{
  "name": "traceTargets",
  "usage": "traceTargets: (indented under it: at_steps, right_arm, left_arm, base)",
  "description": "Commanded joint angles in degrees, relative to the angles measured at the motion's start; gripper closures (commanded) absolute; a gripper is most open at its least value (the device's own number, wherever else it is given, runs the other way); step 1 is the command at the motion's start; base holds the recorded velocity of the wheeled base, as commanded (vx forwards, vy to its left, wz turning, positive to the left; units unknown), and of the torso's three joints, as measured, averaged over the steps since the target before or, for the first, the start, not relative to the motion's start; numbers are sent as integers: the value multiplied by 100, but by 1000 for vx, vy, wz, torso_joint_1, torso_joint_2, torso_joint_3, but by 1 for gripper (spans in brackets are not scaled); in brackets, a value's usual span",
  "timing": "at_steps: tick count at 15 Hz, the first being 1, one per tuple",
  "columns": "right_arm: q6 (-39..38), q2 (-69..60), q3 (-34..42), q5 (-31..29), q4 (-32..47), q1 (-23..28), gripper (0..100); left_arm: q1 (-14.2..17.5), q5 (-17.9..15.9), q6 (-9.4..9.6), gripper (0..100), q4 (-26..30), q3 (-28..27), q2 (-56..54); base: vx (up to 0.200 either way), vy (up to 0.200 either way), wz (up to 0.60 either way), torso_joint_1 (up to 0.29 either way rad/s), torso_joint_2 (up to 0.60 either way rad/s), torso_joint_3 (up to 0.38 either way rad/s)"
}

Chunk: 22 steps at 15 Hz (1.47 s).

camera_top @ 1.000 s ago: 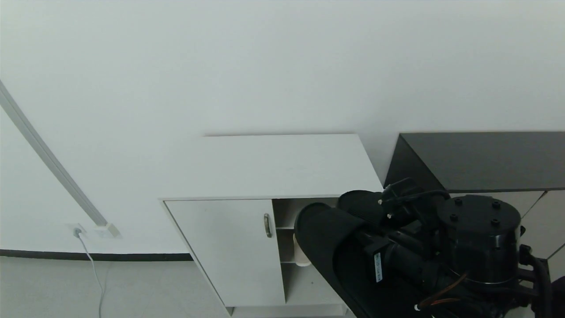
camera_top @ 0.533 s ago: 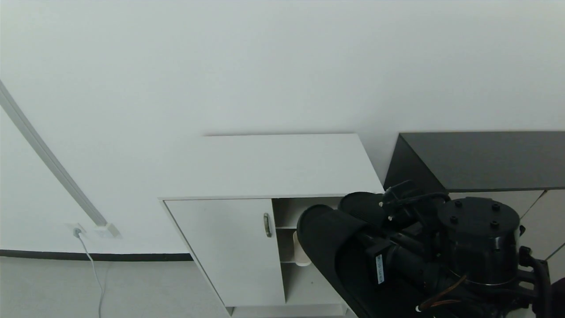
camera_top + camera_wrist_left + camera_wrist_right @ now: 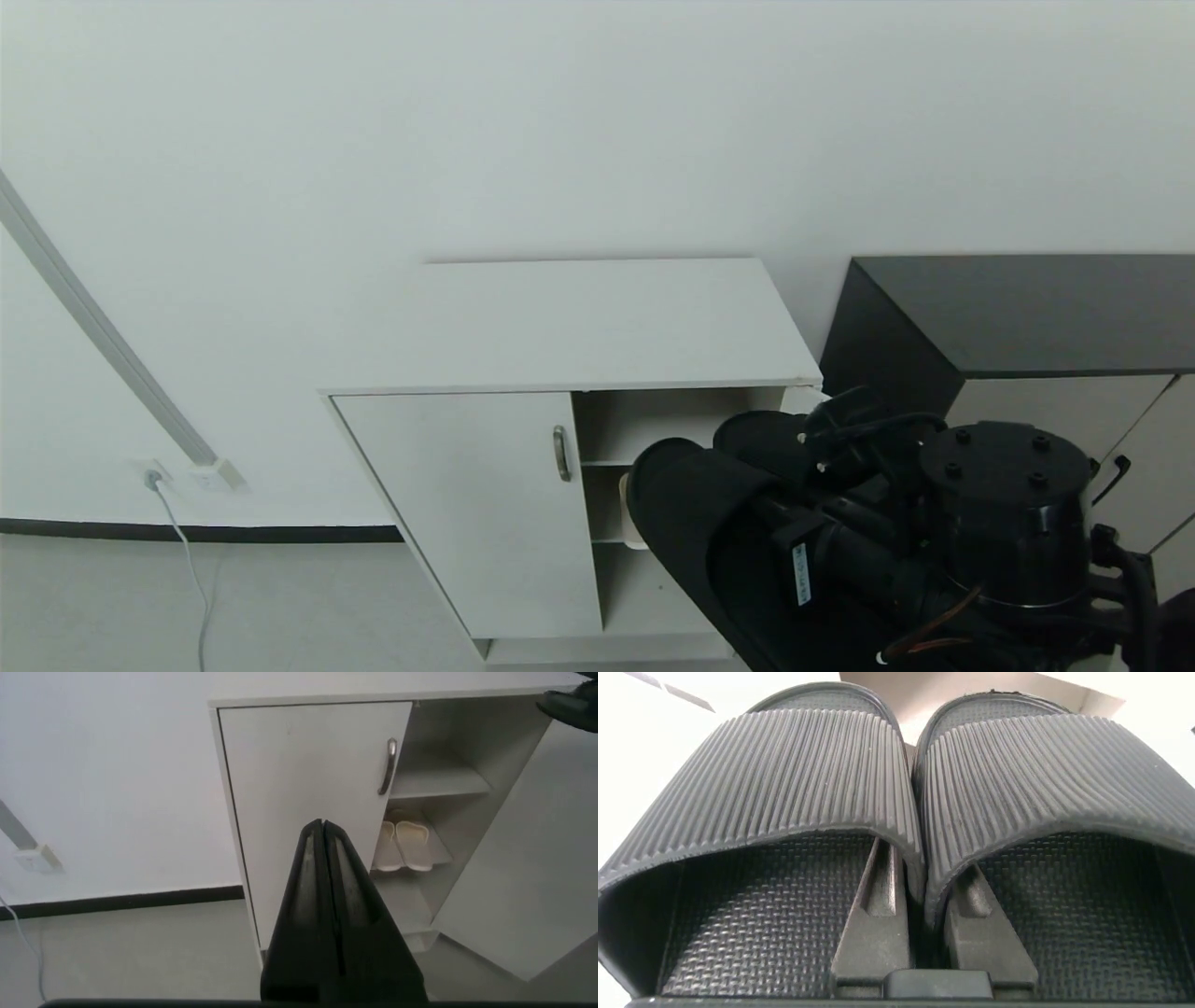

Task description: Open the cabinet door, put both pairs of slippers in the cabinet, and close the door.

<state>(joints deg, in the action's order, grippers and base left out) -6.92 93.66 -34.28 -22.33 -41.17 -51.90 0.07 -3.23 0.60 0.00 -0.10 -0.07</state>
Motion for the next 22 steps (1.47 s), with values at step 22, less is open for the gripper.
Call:
traceTargets:
  at_steps: [22]
  right_arm:
    - [-2, 56, 53, -8, 3, -58, 100]
  left_arm:
    - [1, 7, -7, 100, 0, 1, 7]
  base:
    - [0, 0, 0, -186, 510, 320]
